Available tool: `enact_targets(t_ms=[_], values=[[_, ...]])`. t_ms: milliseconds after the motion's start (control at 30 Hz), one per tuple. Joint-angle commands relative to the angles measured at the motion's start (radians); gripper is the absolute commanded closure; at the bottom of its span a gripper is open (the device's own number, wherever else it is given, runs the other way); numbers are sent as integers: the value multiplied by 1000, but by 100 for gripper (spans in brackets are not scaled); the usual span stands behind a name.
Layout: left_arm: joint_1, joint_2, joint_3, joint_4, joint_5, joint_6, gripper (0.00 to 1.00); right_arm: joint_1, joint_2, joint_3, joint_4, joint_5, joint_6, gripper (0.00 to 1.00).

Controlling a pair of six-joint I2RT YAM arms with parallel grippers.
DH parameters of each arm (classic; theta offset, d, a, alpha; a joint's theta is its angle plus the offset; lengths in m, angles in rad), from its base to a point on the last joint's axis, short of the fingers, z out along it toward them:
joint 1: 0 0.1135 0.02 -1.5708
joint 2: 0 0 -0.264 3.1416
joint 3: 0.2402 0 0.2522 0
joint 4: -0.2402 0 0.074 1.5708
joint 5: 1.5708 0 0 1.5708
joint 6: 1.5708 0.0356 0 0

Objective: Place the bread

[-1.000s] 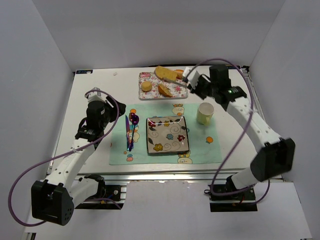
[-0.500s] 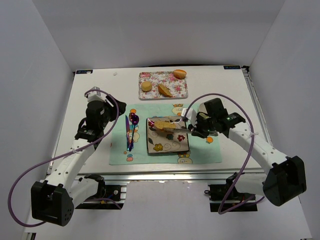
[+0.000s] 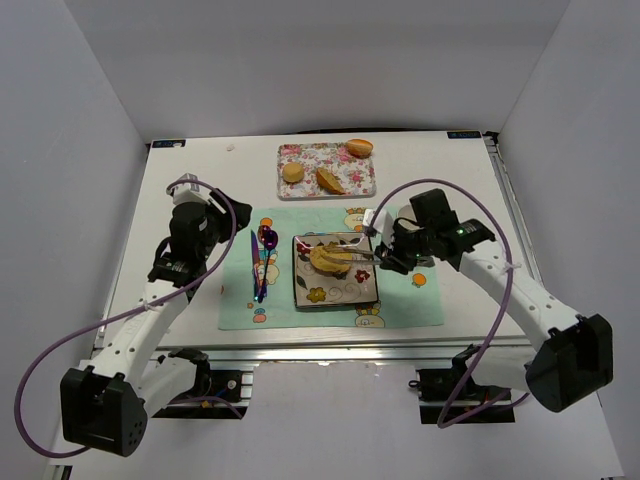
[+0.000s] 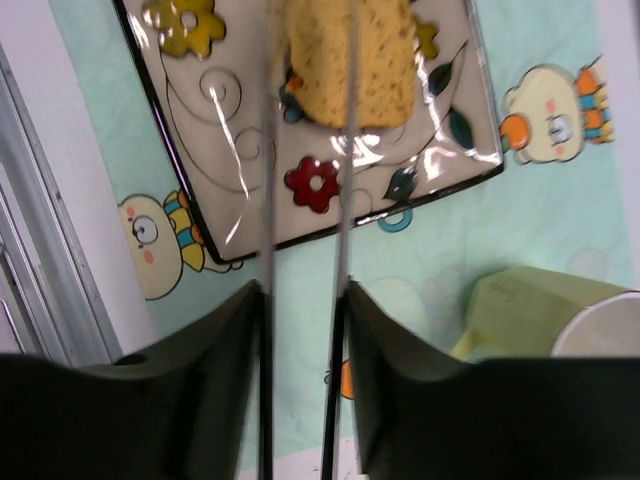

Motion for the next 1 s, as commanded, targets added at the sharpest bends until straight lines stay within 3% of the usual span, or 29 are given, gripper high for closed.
enact_targets(t_ms=[0, 67, 100, 167, 233, 267, 400, 500, 633, 833, 933, 967], values=[[1, -16, 5, 22, 12, 0, 28, -2, -82, 87, 13, -69, 43, 60], [1, -3, 13, 28, 20, 0, 28, -23, -93, 131, 51, -80, 132, 70], [1, 1, 16, 37, 24, 0, 28, -63, -96, 146, 71, -86, 170, 81], [1, 16, 22, 45, 37, 0, 29, -118, -88, 186, 137, -60, 296, 87], [1, 27, 27, 59, 49, 0, 29, -257, -72, 208, 176, -60, 383, 100], [1, 33, 28, 62, 58, 1, 29, -313, -53, 219, 212, -40, 477, 100], [1, 63, 25, 102, 110, 1, 32, -618, 2, 175, 263, 44, 589, 100], [1, 70, 17, 129, 130, -6, 34, -684, 74, 95, 289, 199, 580, 100], [1, 86, 19, 134, 144, -8, 34, -737, 151, -81, 395, 228, 580, 90], [1, 90, 31, 106, 144, 6, 33, -744, 241, -165, 478, 228, 573, 71], [1, 89, 31, 102, 136, 5, 32, -749, 283, -153, 420, 192, 545, 56], [1, 84, 28, 103, 135, 1, 31, -747, 284, -150, 405, 184, 536, 40]])
